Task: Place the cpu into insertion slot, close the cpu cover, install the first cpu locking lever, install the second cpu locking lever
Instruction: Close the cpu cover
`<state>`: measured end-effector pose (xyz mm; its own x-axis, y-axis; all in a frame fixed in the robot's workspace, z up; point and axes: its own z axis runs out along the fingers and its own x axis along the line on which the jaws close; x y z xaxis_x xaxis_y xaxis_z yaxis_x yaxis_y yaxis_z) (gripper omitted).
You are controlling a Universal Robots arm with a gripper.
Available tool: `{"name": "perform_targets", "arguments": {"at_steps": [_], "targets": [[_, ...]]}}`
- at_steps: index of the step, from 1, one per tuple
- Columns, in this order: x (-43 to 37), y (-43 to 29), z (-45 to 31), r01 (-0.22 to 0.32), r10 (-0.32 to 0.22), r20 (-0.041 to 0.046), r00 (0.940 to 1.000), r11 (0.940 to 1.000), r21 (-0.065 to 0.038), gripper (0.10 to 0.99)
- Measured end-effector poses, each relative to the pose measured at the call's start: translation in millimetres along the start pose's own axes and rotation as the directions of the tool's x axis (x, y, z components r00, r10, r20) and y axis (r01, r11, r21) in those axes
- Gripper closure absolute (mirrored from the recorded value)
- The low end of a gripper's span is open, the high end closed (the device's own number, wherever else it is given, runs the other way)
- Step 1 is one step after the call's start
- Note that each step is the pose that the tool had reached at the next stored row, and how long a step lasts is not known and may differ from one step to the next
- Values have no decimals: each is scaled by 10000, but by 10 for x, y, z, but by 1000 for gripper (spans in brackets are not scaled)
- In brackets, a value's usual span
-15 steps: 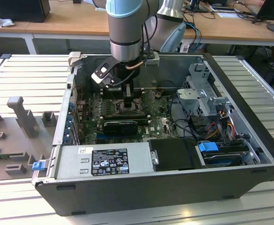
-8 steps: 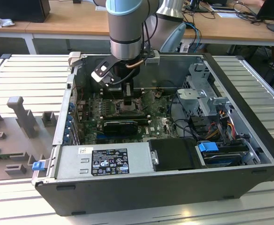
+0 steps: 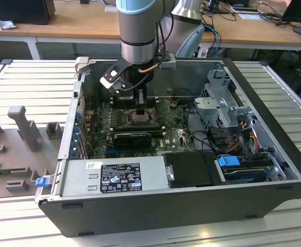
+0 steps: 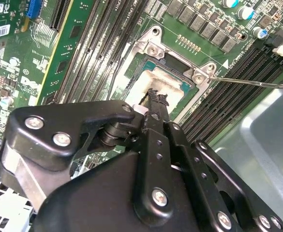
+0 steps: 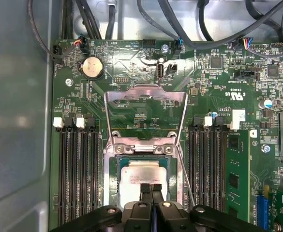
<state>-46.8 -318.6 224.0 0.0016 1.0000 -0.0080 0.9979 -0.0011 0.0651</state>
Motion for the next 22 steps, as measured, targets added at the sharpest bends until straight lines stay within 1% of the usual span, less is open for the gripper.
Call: {"name": "perform_targets", "arguments": {"at_steps": [2, 5, 6, 7, 8, 9, 15, 20, 22], "targets": [[-1, 52, 2, 0, 0, 2, 10000, 10000, 38, 980], [-1, 58, 3, -1, 1, 2, 10000, 10000, 40, 980], [-2, 60, -15, -1, 1, 2, 10000, 10000, 42, 980], [-3, 66, -95, -2, 2, -1, 10000, 10000, 39, 980], [-3, 69, -146, -2, 2, -1, 10000, 10000, 40, 980], [-3, 71, -172, -2, 2, -1, 10000, 10000, 40, 980], [-4, 76, -253, -2, 2, -1, 10000, 10000, 40, 980], [-4, 82, -336, 0, 0, -1, 10000, 10000, 40, 980], [-4, 97, -340, -1, 1, -1, 10000, 10000, 40, 980]]}}
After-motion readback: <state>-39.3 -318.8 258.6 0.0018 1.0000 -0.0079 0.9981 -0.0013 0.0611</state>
